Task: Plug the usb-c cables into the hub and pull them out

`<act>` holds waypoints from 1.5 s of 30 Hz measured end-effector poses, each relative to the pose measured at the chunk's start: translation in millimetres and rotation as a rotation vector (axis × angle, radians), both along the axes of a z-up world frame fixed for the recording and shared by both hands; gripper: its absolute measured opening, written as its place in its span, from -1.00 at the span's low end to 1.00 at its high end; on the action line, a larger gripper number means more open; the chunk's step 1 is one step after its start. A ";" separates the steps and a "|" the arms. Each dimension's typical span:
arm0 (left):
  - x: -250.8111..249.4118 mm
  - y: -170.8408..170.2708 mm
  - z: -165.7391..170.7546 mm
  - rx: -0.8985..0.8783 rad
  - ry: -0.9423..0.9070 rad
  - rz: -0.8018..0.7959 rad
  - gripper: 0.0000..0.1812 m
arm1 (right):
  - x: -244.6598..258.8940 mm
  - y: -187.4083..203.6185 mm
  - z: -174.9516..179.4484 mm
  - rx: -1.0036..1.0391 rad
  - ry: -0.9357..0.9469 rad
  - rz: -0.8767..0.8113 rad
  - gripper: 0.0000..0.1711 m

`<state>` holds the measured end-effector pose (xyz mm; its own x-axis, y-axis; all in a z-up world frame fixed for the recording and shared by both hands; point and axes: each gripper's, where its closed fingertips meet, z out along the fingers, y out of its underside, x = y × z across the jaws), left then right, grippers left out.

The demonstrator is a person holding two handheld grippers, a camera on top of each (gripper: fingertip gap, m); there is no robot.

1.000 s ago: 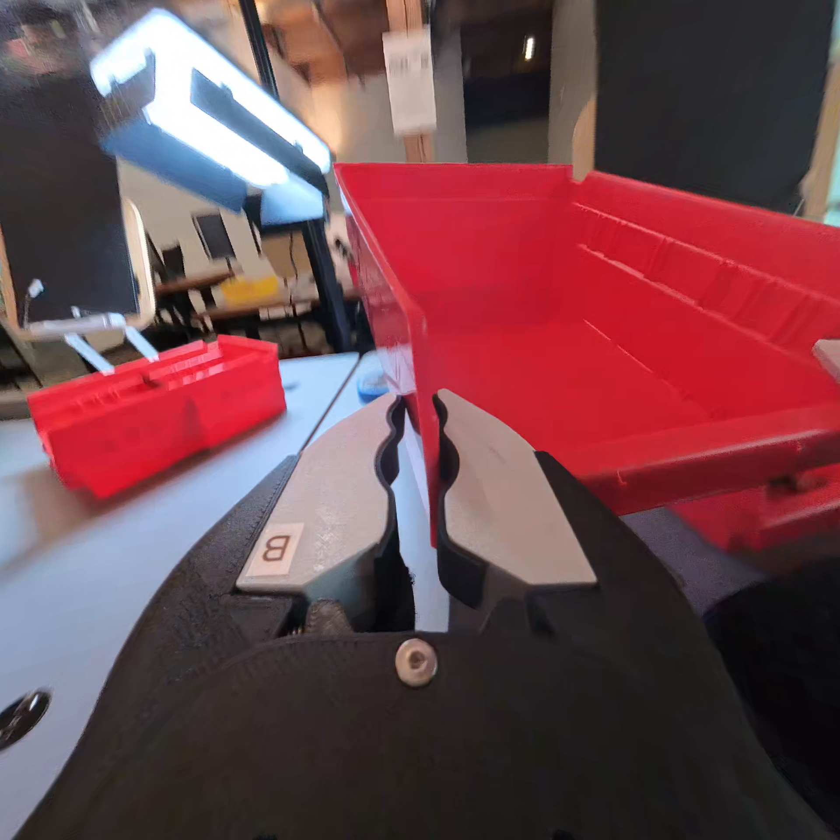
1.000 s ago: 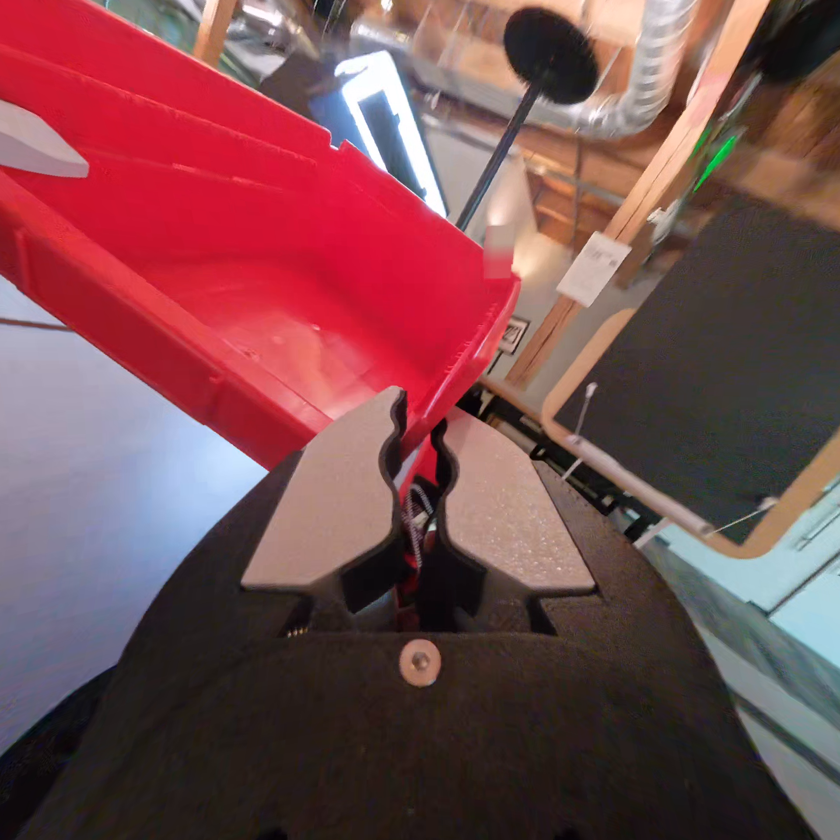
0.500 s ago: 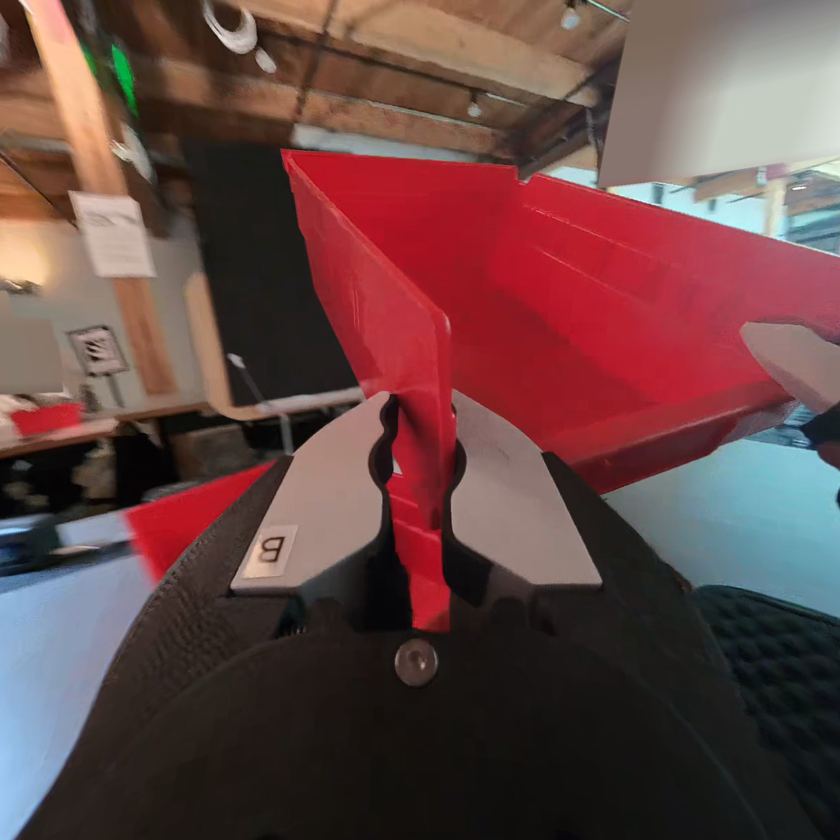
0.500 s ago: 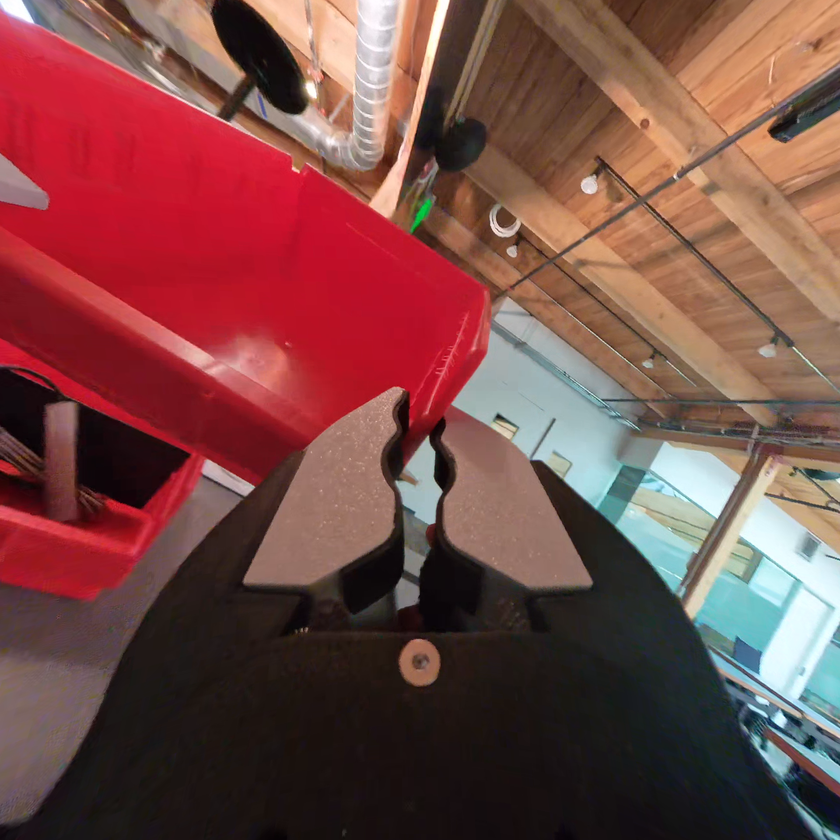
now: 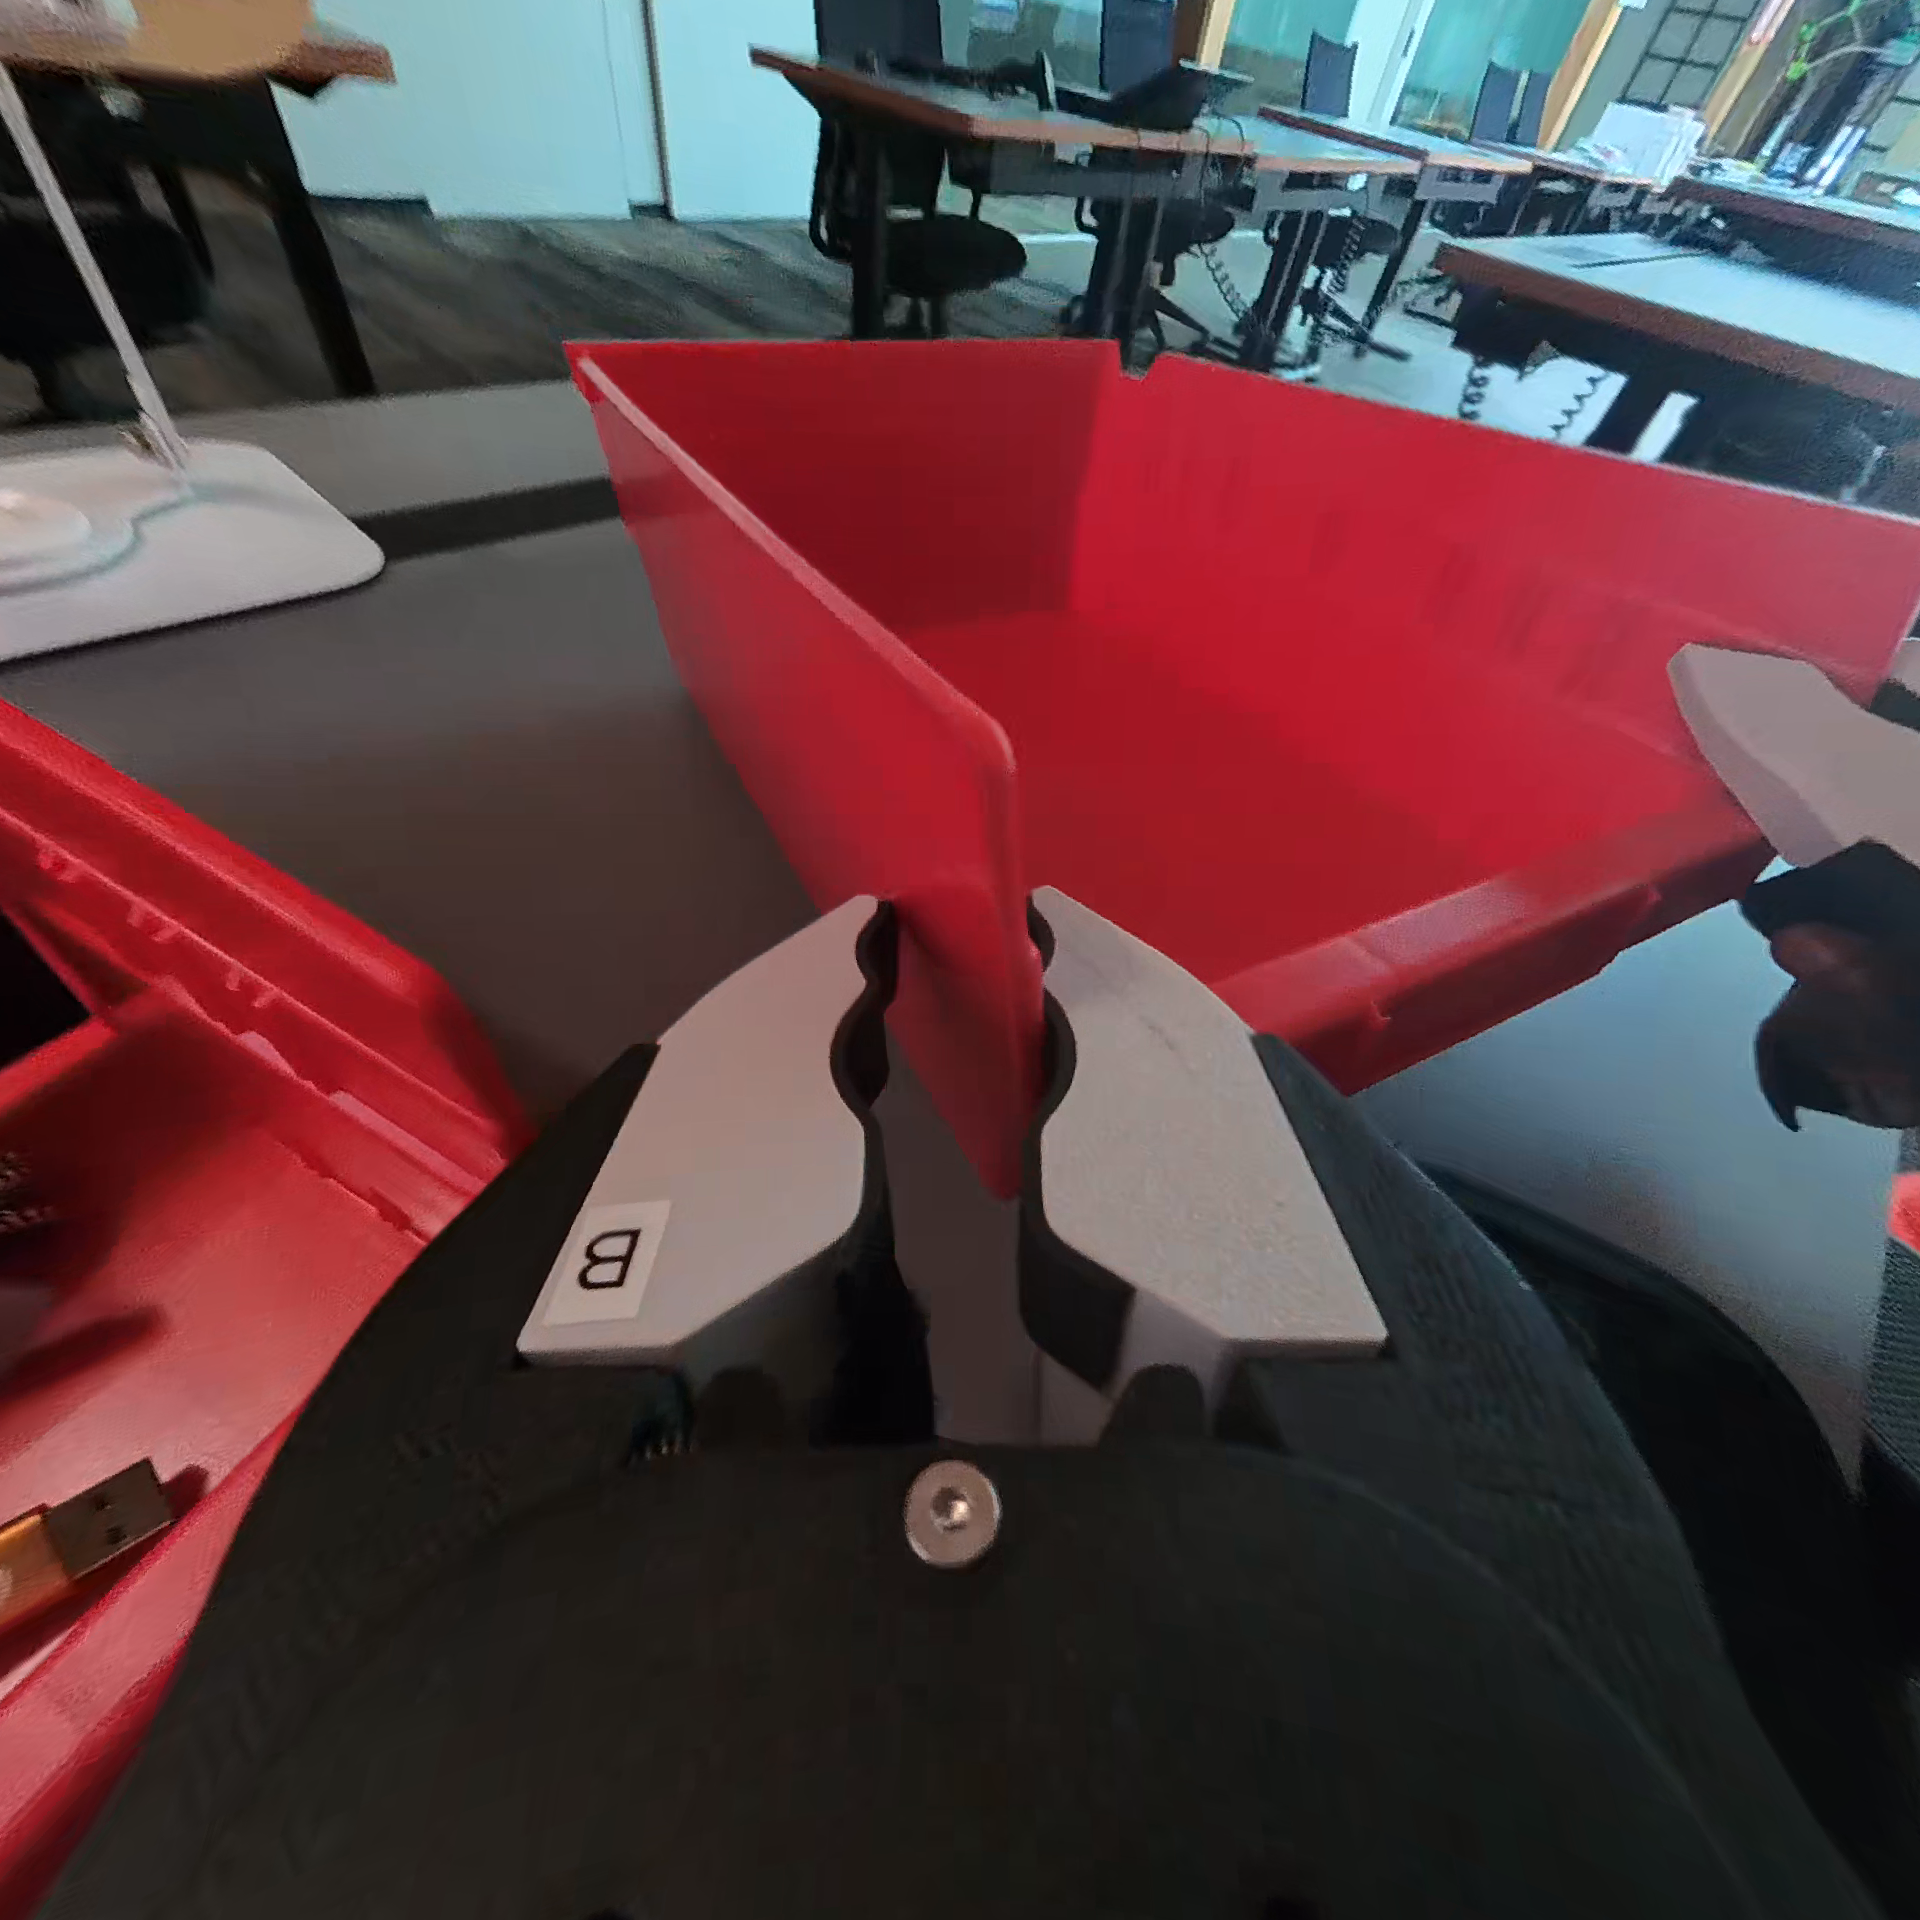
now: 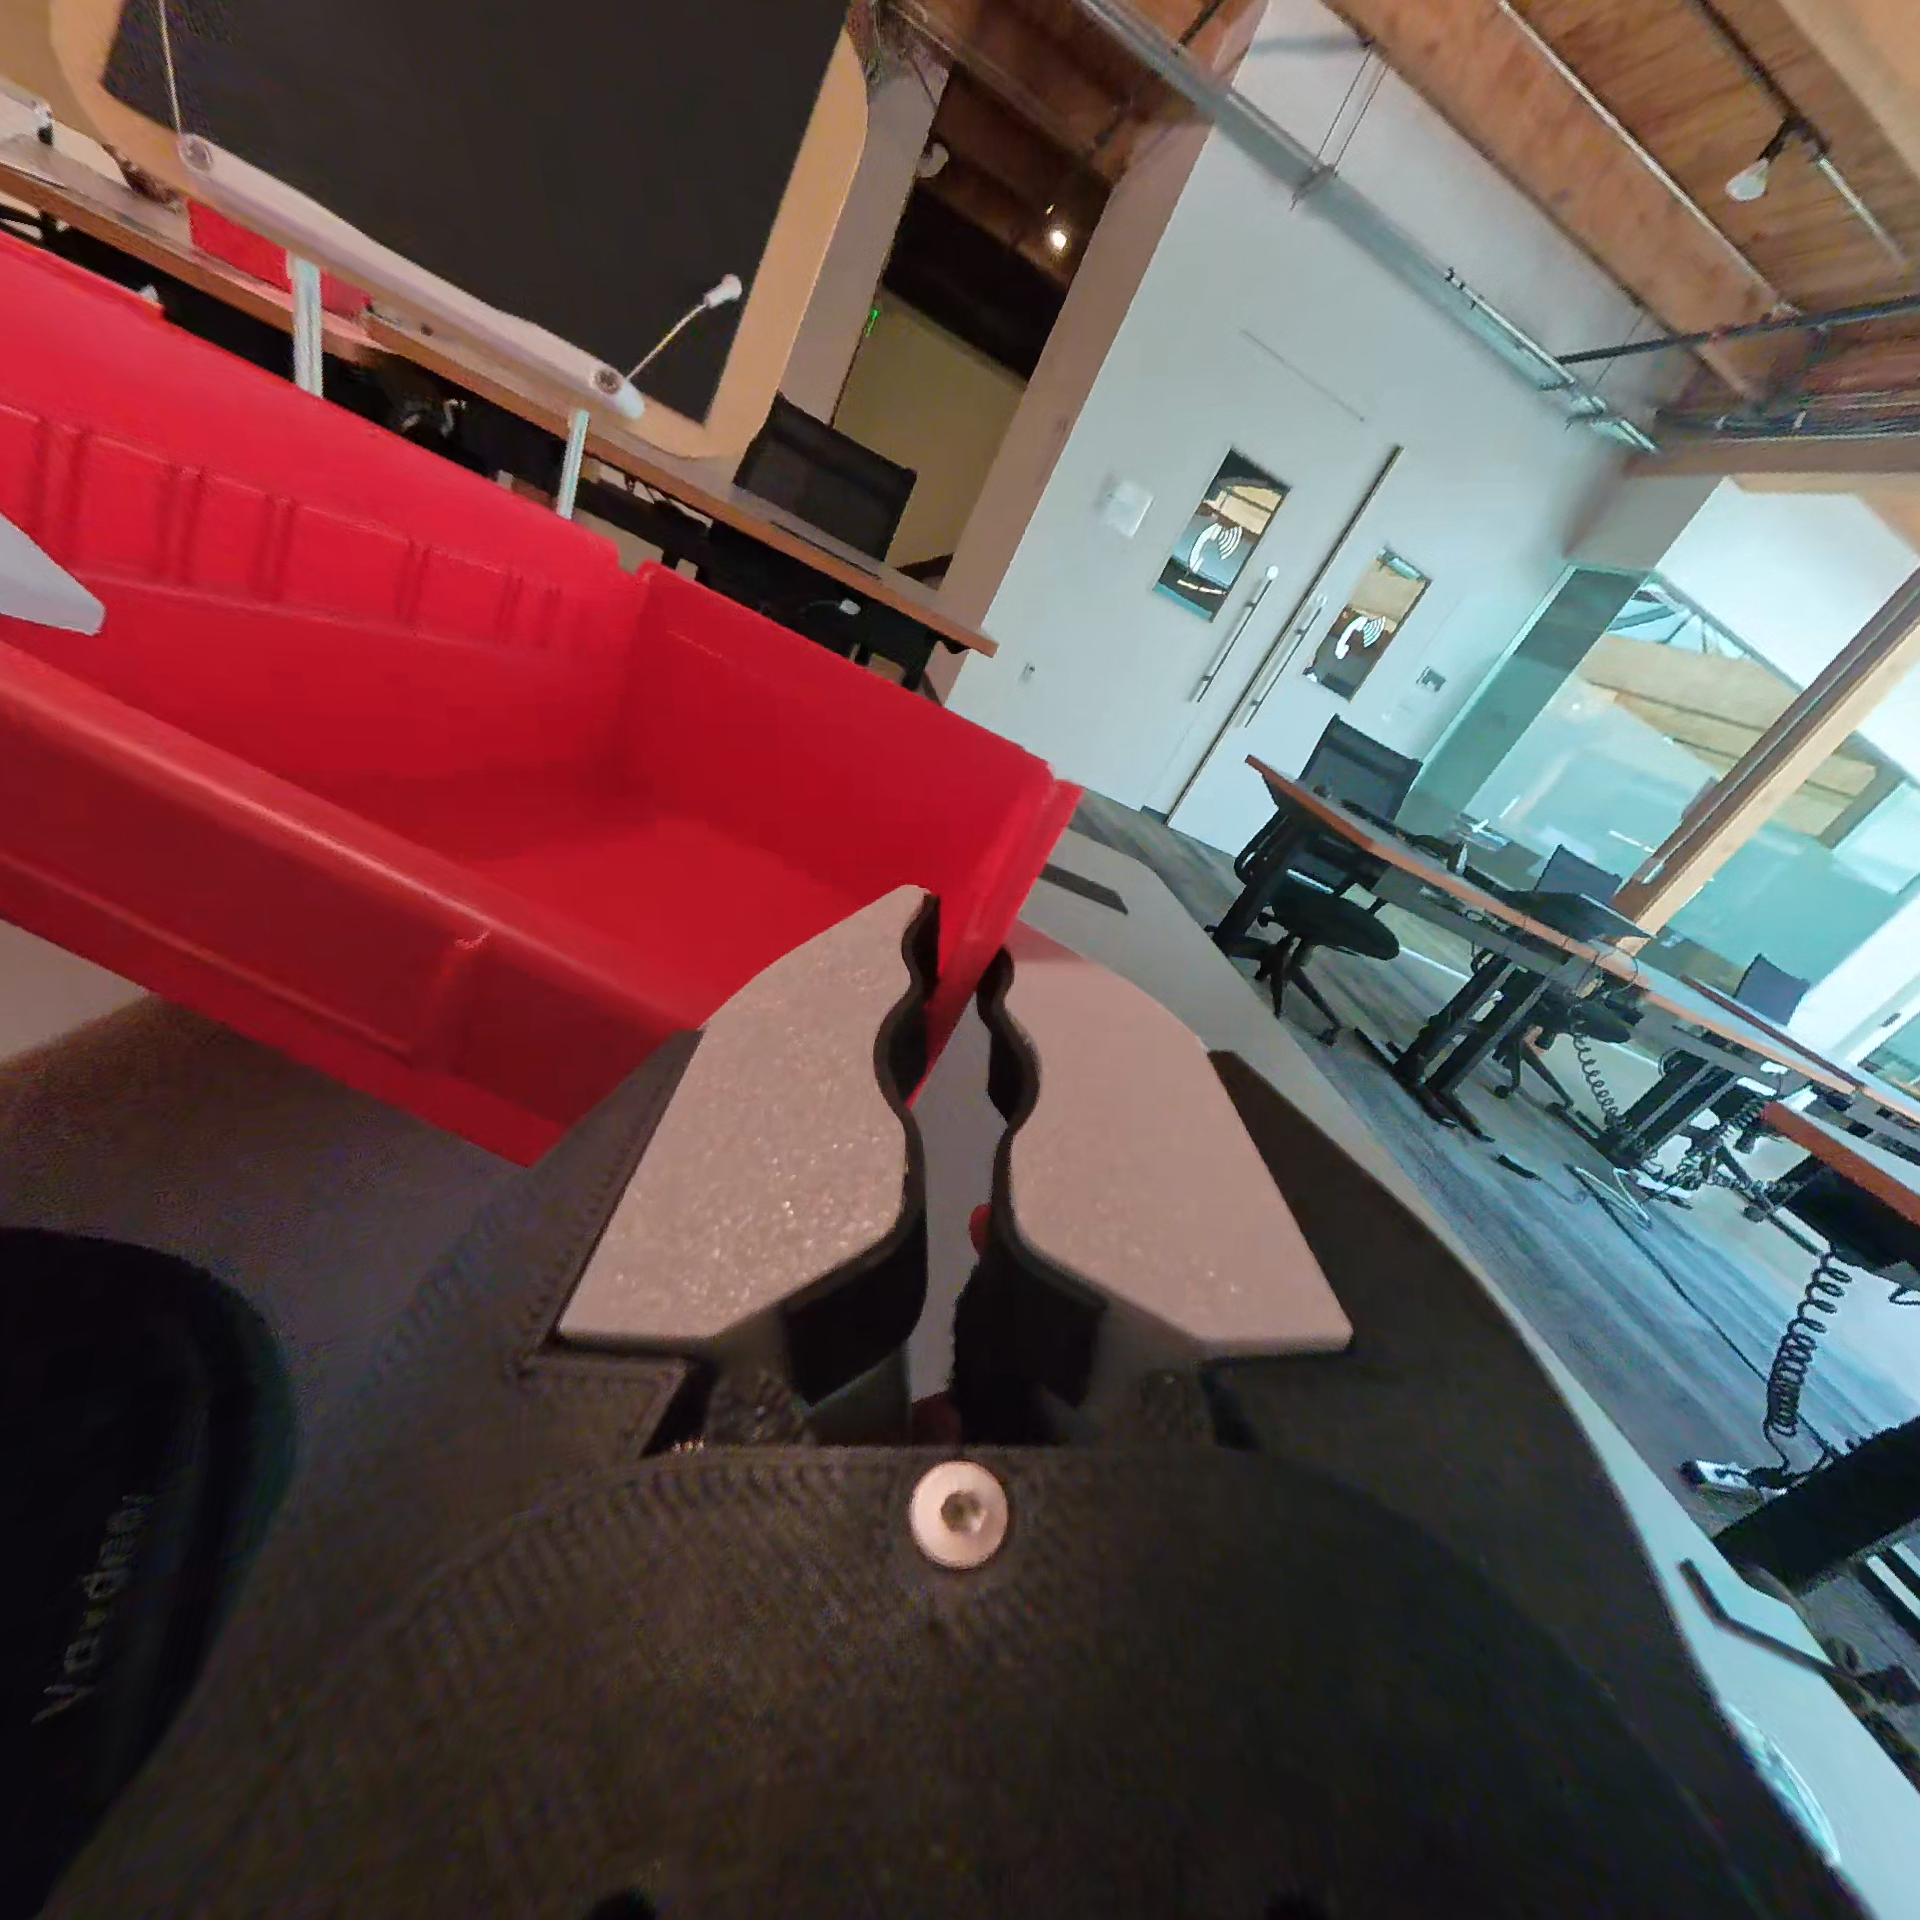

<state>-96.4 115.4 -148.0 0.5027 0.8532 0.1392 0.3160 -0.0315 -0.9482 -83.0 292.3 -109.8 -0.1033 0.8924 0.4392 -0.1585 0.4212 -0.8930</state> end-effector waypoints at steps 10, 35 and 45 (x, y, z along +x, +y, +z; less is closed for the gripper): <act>12.8 0.8 17.1 0.025 0.093 -0.063 -0.62 | -9.7 13.3 -36.1 0.108 -0.223 -0.066 -0.90; 68.7 -142.7 -18.1 -0.645 0.163 -0.067 -0.40 | 34.4 -116.0 -72.4 0.578 -0.386 0.392 -0.11; 50.8 -184.5 -63.6 -0.832 -0.141 -0.090 -0.62 | 8.1 -99.5 -88.1 0.677 -0.407 0.159 -0.57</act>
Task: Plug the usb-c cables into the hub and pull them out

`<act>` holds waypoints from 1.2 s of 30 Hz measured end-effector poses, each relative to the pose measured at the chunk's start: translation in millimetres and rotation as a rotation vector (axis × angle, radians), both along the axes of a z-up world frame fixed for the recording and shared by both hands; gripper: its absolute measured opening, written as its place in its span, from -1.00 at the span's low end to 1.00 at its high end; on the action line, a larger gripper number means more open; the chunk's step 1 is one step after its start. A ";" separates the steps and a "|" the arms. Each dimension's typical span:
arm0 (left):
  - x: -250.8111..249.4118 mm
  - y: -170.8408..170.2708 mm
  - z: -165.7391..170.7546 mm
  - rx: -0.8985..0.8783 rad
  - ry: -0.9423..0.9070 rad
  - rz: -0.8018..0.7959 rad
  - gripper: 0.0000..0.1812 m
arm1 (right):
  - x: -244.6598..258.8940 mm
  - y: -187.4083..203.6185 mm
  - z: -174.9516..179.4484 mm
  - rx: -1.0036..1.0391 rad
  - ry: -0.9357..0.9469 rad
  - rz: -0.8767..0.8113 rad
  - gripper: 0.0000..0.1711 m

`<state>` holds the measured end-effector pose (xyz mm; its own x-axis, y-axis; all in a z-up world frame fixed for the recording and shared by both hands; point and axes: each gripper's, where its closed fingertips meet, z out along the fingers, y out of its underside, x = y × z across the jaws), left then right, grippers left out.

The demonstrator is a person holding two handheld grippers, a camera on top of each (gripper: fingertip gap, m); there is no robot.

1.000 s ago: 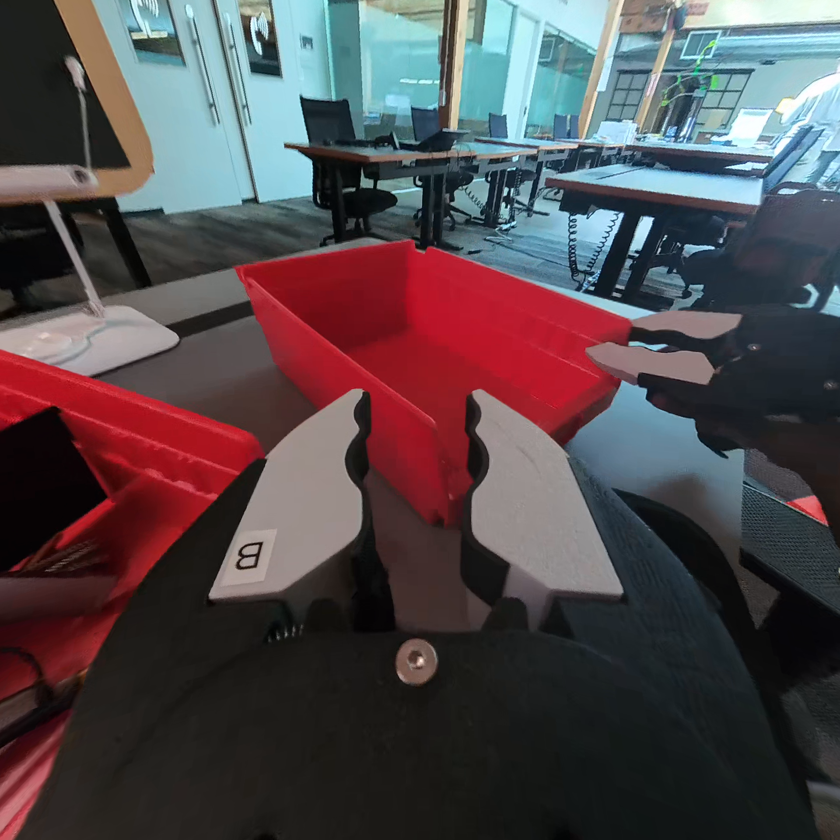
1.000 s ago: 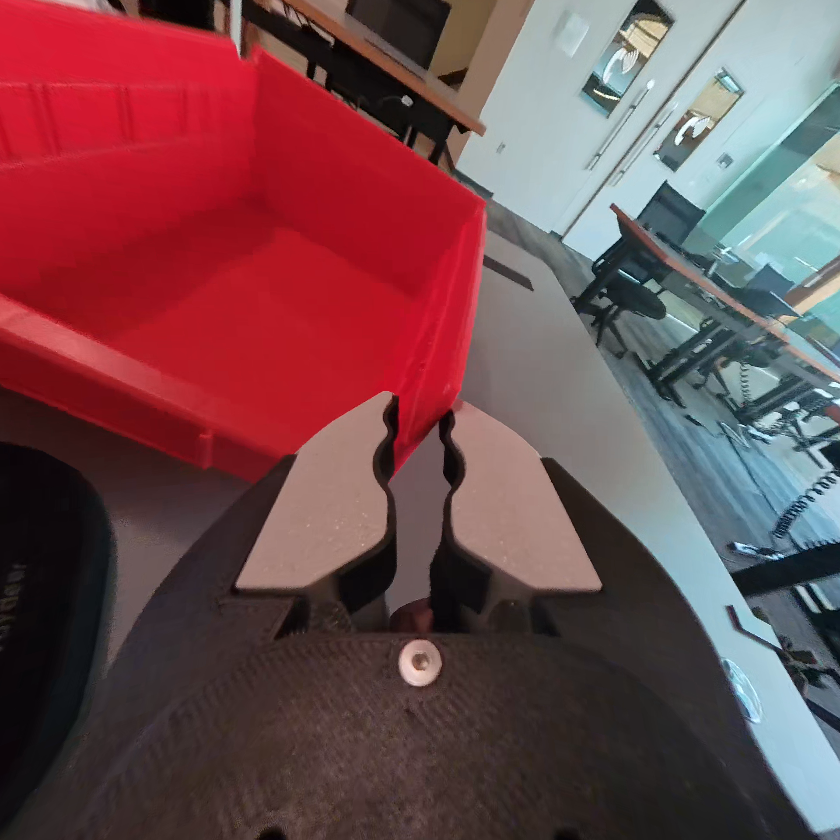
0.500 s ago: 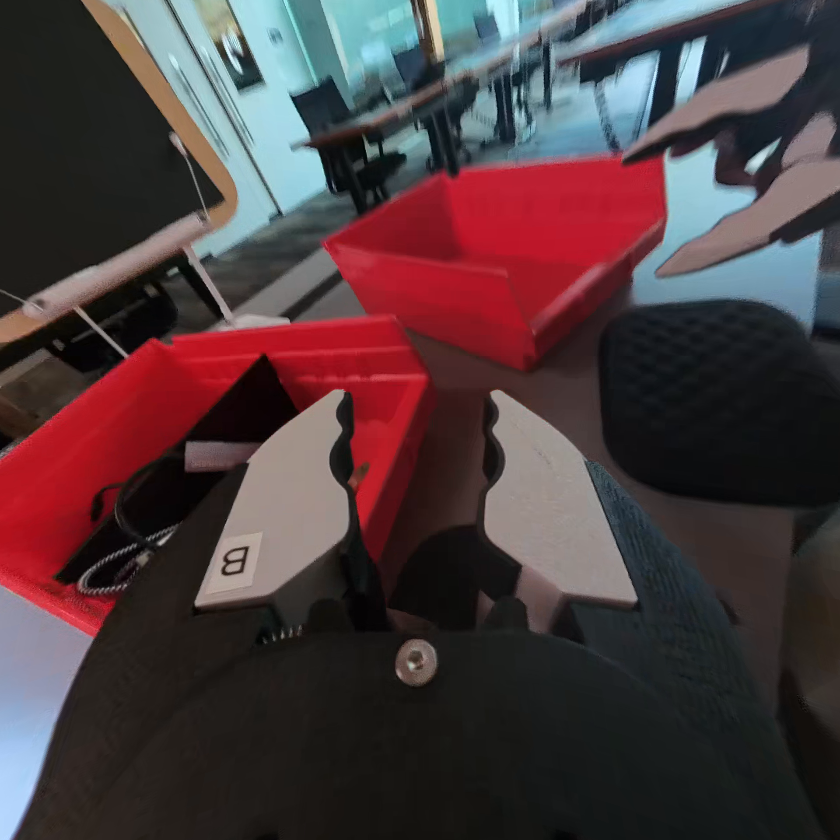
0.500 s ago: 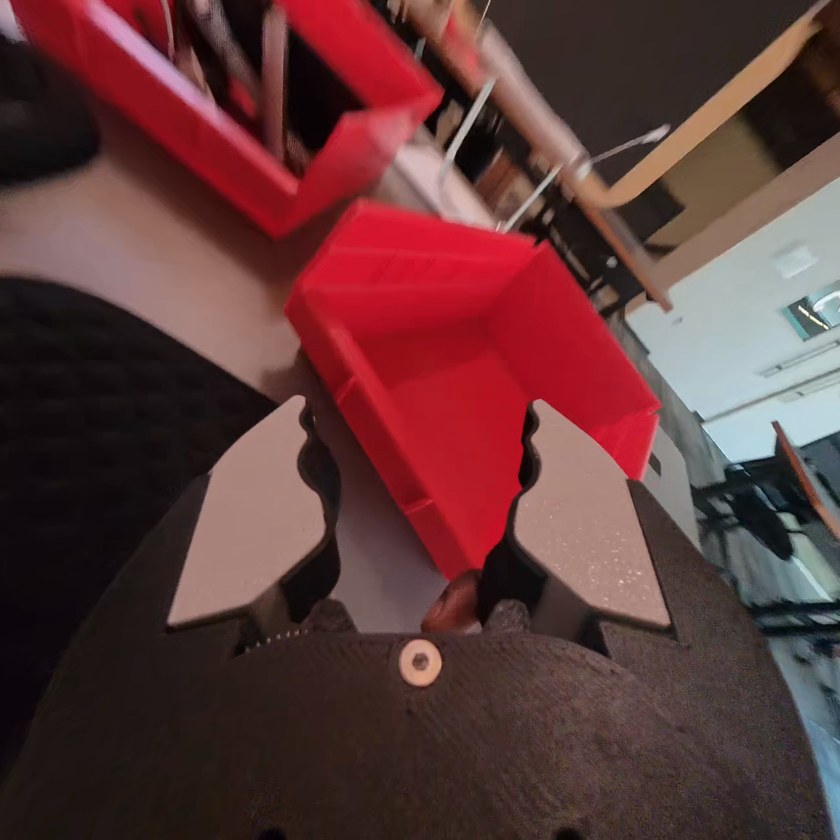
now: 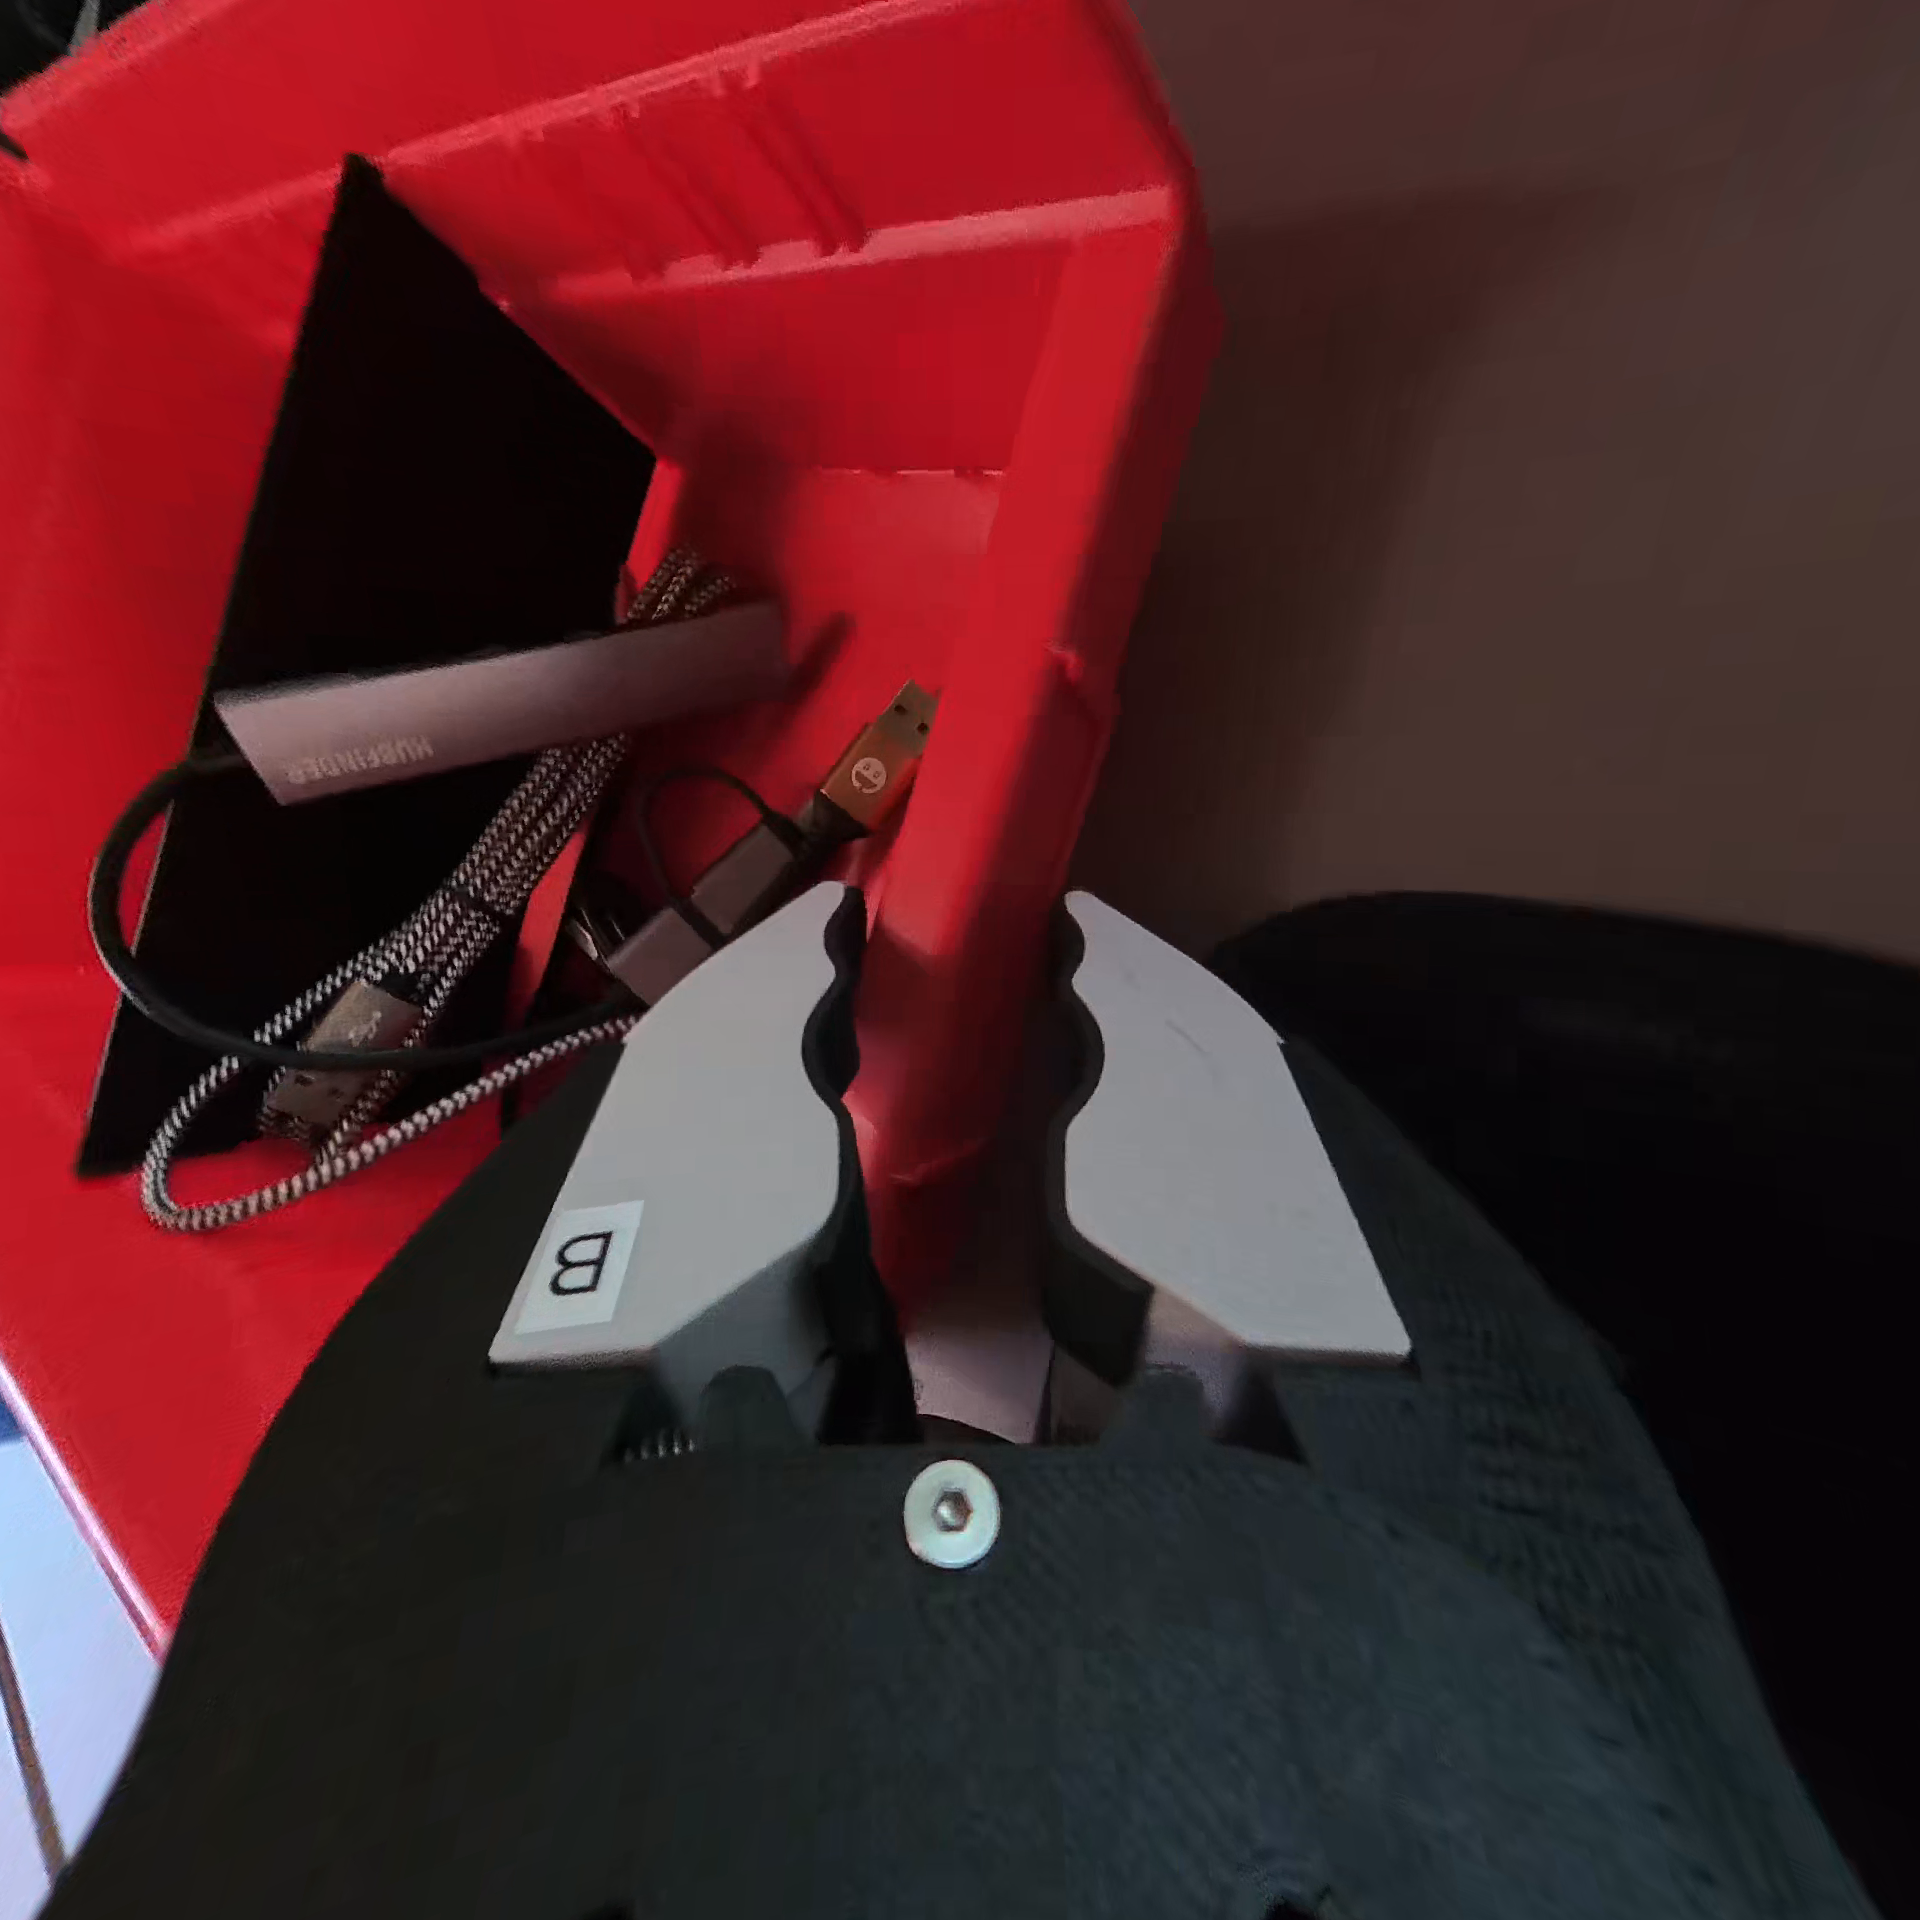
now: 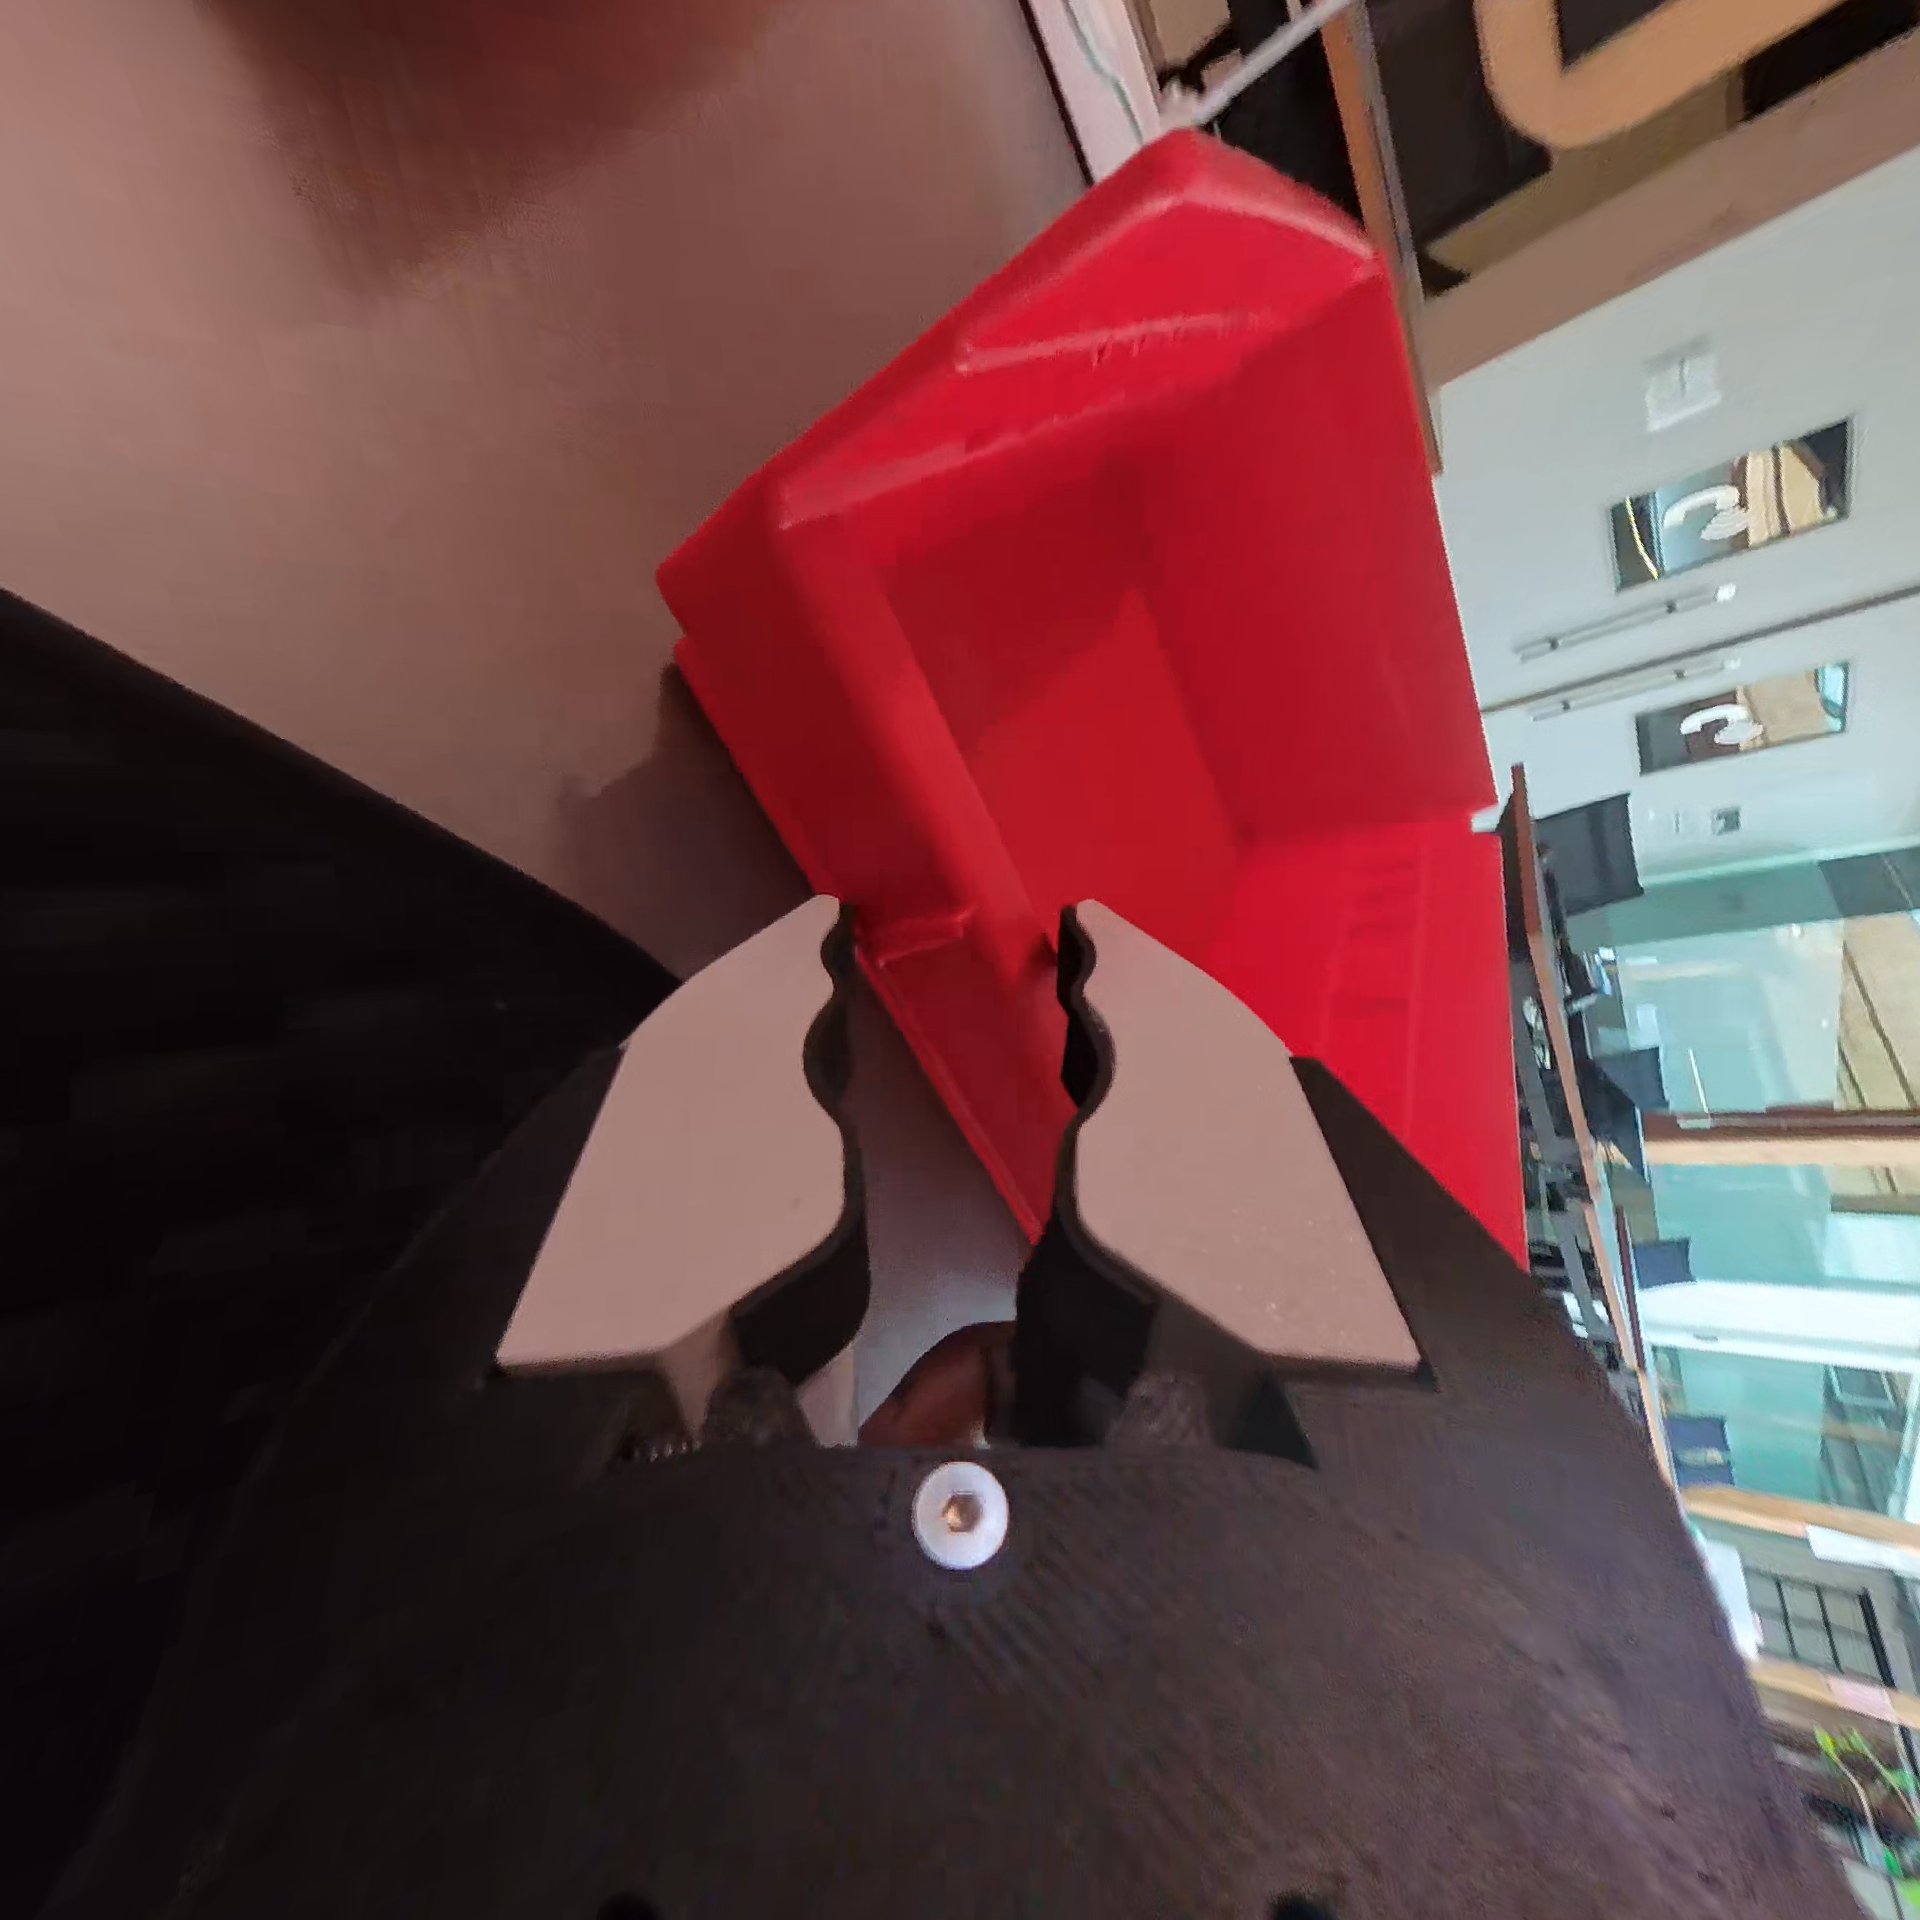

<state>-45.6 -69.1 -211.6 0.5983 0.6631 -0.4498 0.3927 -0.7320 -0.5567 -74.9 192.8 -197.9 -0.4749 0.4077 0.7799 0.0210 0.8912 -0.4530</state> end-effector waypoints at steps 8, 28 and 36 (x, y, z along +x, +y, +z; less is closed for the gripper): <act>45.0 -88.8 0.6 0.002 -0.033 0.071 -0.58 | -8.4 54.0 0.5 -0.025 0.018 -0.109 -0.55; 98.2 -194.5 131.5 0.571 0.497 0.485 -0.45 | 49.5 41.3 145.8 -0.895 0.302 0.267 0.05; 58.1 -216.2 78.9 0.917 0.399 0.818 -0.15 | 40.2 -50.6 131.7 -1.579 0.047 0.469 0.16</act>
